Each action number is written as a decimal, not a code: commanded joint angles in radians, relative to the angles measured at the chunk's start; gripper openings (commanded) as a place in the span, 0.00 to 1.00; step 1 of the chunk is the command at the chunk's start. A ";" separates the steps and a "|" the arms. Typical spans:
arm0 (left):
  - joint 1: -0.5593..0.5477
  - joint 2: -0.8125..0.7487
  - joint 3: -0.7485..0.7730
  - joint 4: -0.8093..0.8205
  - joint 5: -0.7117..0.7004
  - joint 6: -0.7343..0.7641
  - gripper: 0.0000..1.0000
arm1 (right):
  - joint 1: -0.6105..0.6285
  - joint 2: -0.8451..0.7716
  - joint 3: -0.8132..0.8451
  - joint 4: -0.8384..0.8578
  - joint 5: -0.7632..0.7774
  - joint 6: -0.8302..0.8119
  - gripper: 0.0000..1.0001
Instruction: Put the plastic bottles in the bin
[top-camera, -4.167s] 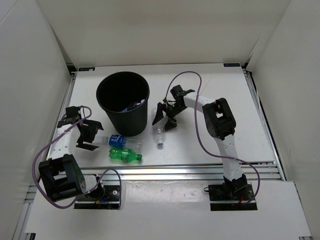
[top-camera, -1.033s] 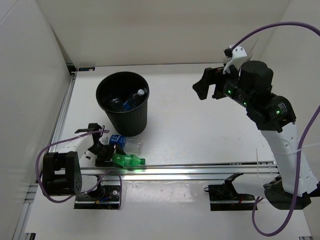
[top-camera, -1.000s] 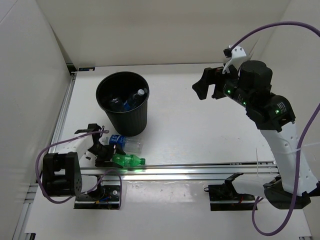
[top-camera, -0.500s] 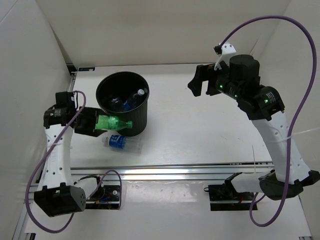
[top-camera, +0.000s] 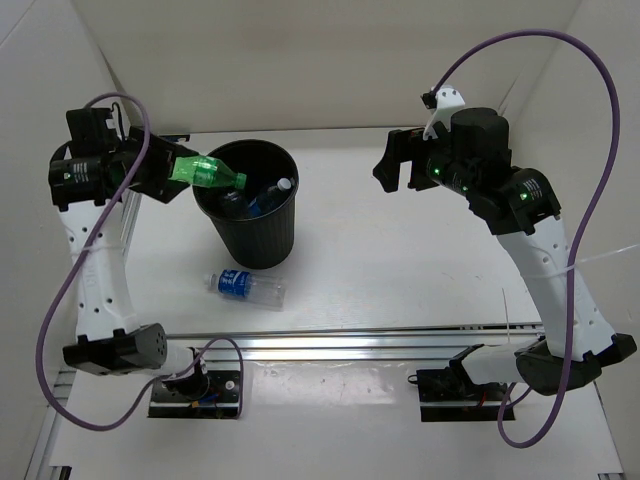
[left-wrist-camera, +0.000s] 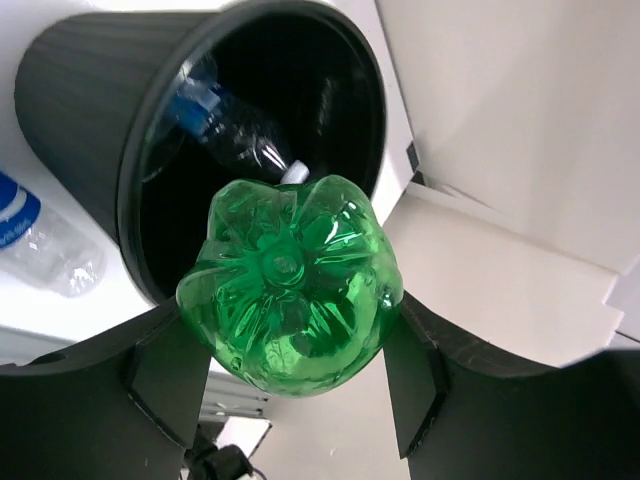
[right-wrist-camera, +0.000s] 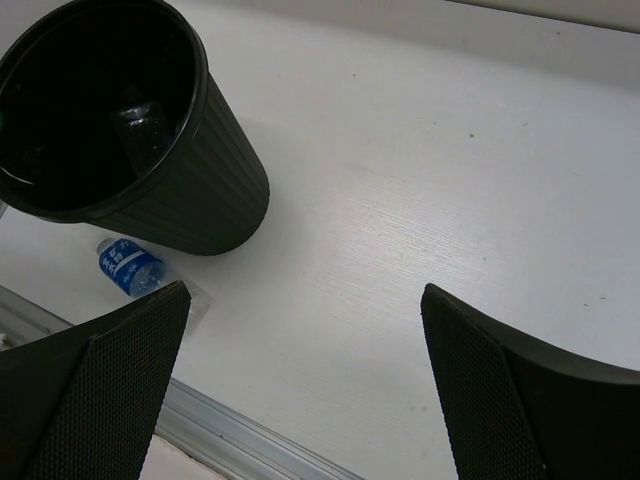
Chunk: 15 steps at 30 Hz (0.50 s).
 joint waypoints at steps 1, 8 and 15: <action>0.005 0.043 -0.057 0.069 -0.008 0.020 0.50 | -0.003 0.005 0.024 0.027 0.017 -0.003 1.00; -0.145 0.031 -0.064 0.074 -0.291 0.167 1.00 | -0.003 0.014 0.043 0.027 0.075 -0.003 1.00; 0.024 -0.467 -0.740 0.368 -0.314 0.049 1.00 | -0.003 0.014 0.018 0.036 0.070 -0.003 1.00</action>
